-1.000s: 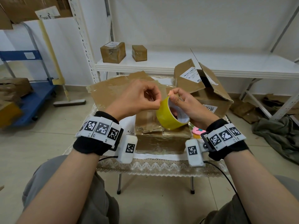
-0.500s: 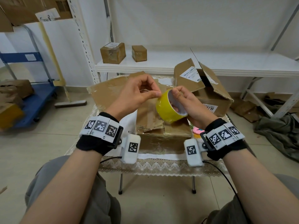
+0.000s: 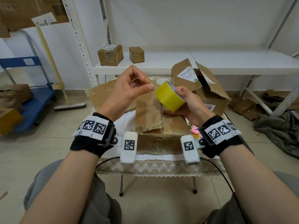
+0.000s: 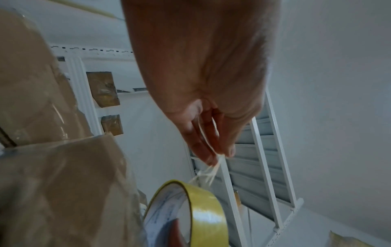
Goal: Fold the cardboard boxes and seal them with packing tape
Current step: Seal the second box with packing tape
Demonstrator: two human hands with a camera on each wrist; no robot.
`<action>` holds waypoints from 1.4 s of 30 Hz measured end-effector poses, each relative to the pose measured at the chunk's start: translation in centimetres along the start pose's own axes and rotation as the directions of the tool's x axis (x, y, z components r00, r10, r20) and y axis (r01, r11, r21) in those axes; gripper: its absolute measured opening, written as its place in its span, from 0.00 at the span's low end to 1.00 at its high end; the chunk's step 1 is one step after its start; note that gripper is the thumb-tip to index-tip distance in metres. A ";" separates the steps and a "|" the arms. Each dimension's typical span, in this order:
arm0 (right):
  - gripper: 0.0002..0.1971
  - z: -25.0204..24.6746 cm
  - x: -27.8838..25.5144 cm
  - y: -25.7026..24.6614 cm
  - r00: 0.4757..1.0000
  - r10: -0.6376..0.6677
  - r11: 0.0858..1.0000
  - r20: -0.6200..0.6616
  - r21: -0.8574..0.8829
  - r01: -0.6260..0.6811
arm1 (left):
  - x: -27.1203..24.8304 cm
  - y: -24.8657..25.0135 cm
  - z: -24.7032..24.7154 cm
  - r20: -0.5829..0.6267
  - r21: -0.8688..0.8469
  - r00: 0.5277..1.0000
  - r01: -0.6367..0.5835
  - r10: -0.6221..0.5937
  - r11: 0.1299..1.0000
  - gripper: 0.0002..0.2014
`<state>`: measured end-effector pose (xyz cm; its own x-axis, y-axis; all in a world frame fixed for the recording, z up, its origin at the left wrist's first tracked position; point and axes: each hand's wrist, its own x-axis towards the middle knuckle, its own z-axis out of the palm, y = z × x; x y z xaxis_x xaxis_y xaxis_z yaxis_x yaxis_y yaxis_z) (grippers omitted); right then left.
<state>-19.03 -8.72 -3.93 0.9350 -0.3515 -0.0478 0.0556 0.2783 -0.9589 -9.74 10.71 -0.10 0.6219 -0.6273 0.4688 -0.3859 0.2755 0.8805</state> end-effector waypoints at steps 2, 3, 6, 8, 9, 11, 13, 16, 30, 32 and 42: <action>0.04 -0.1 -0.1 -0.1 0.999 -0.010 1.000 0.032 -0.017 0.011 | 0.3 -0.1 0.0 -0.012 0.039 1.000 0.019 -0.019 0.999 0.19; 0.03 -0.1 -0.2 -0.2 0.998 -0.022 0.999 0.055 -0.047 0.025 | 0.5 -0.2 -0.1 -0.042 0.067 0.999 0.023 -0.020 0.998 0.21; 0.05 0.3 -0.3 -0.4 0.990 -0.048 0.988 0.136 -0.141 0.067 | 1.7 -0.7 0.1 -0.167 0.157 0.986 0.039 -0.013 0.987 0.22; 0.08 0.6 -0.4 -0.7 0.985 -0.060 0.981 0.160 -0.175 0.088 | 2.9 -0.7 0.2 -0.203 0.191 0.979 0.067 -0.027 0.979 0.23; 0.10 0.9 -0.6 -1.0 0.984 -0.064 0.979 0.164 -0.183 0.094 | 3.6 -0.6 0.1 -0.203 0.205 0.979 0.078 -0.036 0.976 0.23; 0.16 1.2 -0.8 -1.5 0.981 -0.058 0.979 0.186 -0.180 0.093 | 4.9 0.1 -0.4 -0.170 0.279 0.984 0.095 -0.048 0.956 0.23; 0.22 1.4 -0.8 -1.8 0.969 -0.051 0.972 0.242 -0.211 0.104 | 6.0 1.2 -1.1 -0.119 0.375 0.991 0.096 -0.055 0.922 0.23; 0.25 1.5 -0.6 -1.8 0.948 -0.059 0.921 0.314 -0.348 0.173 | 7.7 2.7 -1.6 -0.033 0.484 0.999 0.047 -0.036 0.874 0.22; 0.27 1.5 0.1 -0.7 0.972 -0.163 0.799 0.169 -0.556 0.231 | 13.7 -1.4 -0.5 0.122 0.634 0.938 0.178 -0.324 0.752 0.12; 0.28 1.4 0.2 -0.6 0.972 -0.151 0.807 0.179 -0.546 0.226 | 14.1 -2.4 -0.3 0.133 0.627 0.924 0.203 -0.360 0.752 0.11; 0.22 0.6 1.5 0.1 0.988 -0.121 0.889 0.094 -0.432 0.150 | 14.2 -6.0 -1.3 0.120 0.395 0.873 0.396 -0.474 0.829 0.09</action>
<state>-17.40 -8.66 -3.95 0.9502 -0.2971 0.0947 0.0380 -0.1910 -0.9809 2.28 1.06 1.38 0.6438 -0.7650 -0.0165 -0.3430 -0.3078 0.8875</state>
